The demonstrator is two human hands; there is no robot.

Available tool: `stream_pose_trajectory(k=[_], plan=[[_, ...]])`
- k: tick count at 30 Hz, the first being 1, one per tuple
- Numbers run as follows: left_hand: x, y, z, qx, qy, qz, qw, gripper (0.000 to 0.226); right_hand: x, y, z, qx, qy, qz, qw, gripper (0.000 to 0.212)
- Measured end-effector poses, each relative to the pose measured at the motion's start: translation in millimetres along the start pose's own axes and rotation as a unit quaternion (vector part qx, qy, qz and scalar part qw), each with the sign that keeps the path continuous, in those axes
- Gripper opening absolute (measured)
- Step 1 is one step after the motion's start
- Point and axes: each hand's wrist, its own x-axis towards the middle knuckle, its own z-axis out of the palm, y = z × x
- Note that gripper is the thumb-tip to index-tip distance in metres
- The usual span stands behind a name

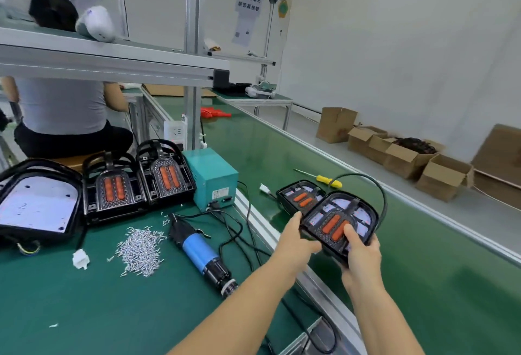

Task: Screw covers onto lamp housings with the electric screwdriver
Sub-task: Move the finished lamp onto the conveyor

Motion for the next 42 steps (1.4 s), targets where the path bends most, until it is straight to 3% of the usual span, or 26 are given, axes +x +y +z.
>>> stream_pose_trajectory(k=[4, 8, 11, 16, 19, 22, 25, 28, 30, 32, 35, 42], plan=[[0.6, -14.3, 14.6, 0.124, -0.045, 0.015, 0.991, 0.083, 20.2, 2.1, -3.0, -0.026, 0.047, 0.006, 0.999, 0.051], [3.3, -23.8, 23.4, 0.229, -0.087, 0.039, 0.969, 0.088, 37.6, 3.2, -2.6, -0.065, 0.083, 0.03, 0.994, 0.076], [4.7, -25.8, 31.5, 0.315, -0.125, 0.058, 0.939, 0.087, 48.8, 1.6, -1.3, -0.079, 0.103, 0.039, 0.991, 0.082], [12.9, -23.6, 38.9, 0.444, -0.145, 0.091, 0.879, 0.085, 60.9, -3.2, 4.1, -0.107, 0.131, 0.093, 0.981, 0.065], [15.6, -21.3, 43.4, 0.474, -0.158, 0.089, 0.862, 0.085, 68.2, -3.7, -6.6, -0.156, 0.141, 0.112, 0.971, 0.046], [18.4, -21.2, 43.4, 0.493, -0.17, 0.076, 0.85, 0.086, 69.3, -5.6, -9.0, -0.218, 0.129, 0.107, 0.961, 0.048], [19.6, -21.2, 43.7, 0.51, -0.174, 0.069, 0.84, 0.087, 59.1, -11.0, -6.5, -0.416, 0.141, 0.01, 0.898, 0.068], [20.0, -20.8, 43.0, 0.521, -0.168, 0.064, 0.834, 0.086, 38.7, -9.1, -5.4, -0.586, 0.056, -0.105, 0.802, 0.06], [20.2, -23.3, 38.3, 0.537, -0.159, 0.056, 0.827, 0.084, 28.9, -2.4, -2.8, -0.649, -0.026, -0.108, 0.752, 0.053], [19.1, -27.4, 31.2, 0.554, -0.16, 0.042, 0.816, 0.082, 23.9, 2.9, -3.1, -0.688, -0.058, -0.102, 0.716, 0.05], [14.2, -32.4, 21.3, 0.568, -0.16, 0.02, 0.807, 0.077, 23.1, 7.2, -4.9, -0.71, -0.05, -0.12, 0.692, 0.048], [11.4, -29.9, 10.9, 0.588, -0.148, 0.03, 0.795, 0.071, 33.5, 9.3, 3.3, -0.725, -0.063, -0.135, 0.673, 0.046]])
